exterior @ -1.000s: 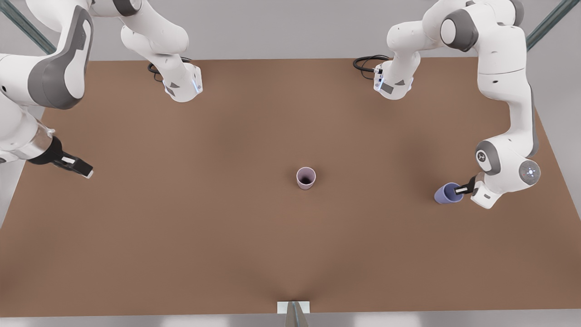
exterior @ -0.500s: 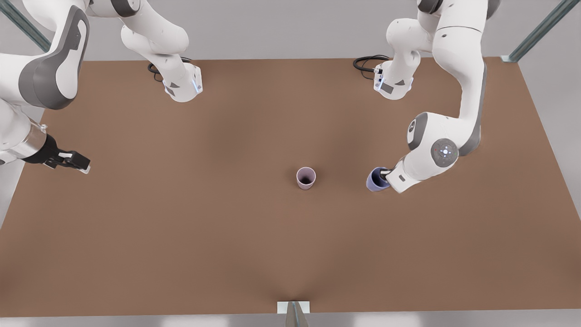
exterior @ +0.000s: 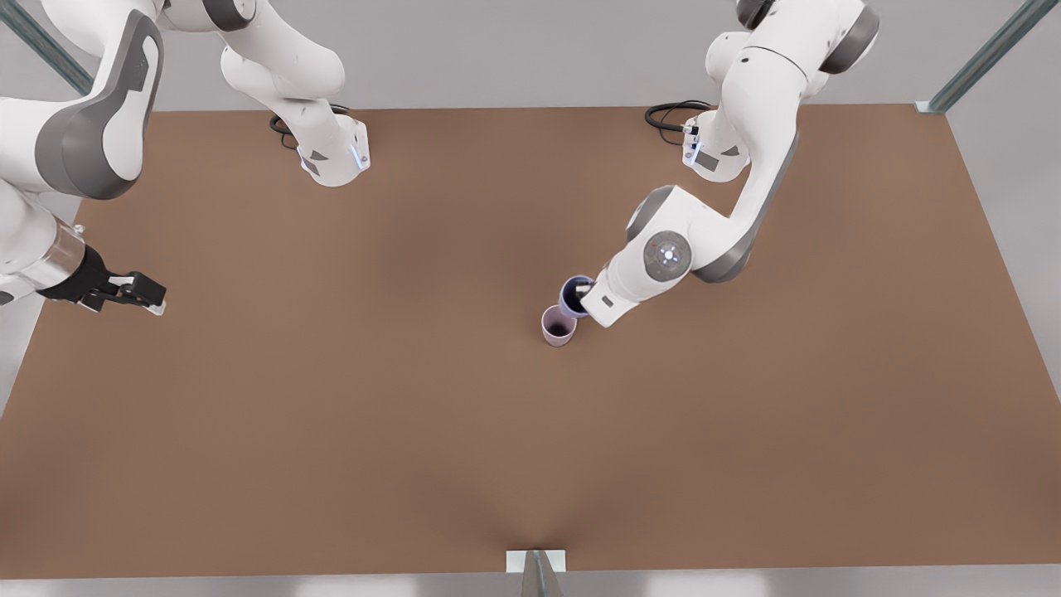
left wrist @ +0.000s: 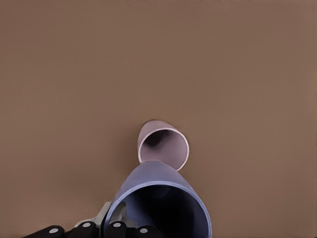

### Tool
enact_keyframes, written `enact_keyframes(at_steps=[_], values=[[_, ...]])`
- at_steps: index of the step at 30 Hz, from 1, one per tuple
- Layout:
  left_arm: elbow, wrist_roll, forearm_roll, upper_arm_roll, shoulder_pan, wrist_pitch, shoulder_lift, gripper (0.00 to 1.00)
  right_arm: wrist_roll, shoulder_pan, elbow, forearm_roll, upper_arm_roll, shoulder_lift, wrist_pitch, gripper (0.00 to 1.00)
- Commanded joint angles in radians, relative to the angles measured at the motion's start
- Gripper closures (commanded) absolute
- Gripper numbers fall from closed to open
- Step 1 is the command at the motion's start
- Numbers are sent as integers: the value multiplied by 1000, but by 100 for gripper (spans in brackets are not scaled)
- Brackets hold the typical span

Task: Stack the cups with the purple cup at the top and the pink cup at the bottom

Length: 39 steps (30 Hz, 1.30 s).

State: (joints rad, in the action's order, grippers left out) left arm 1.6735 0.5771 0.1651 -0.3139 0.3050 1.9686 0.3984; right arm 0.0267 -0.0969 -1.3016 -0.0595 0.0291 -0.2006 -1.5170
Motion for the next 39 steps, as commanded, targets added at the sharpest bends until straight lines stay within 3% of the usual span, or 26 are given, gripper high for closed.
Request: enact_keyframes(at_steps=[1, 33, 34, 39], values=[[-26, 509, 1, -1, 9, 18, 25, 79, 72, -3, 1, 1, 0, 1, -3, 0], [-26, 526, -6, 4, 33, 68, 103, 79, 72, 5, 1, -2, 3, -14, -6, 0], [-26, 526, -6, 4, 33, 68, 103, 72, 72, -3, 1, 0, 3, -14, -12, 0], [-26, 527, -6, 4, 34, 68, 105, 72, 72, 0, 1, 0, 3, -14, -14, 0]])
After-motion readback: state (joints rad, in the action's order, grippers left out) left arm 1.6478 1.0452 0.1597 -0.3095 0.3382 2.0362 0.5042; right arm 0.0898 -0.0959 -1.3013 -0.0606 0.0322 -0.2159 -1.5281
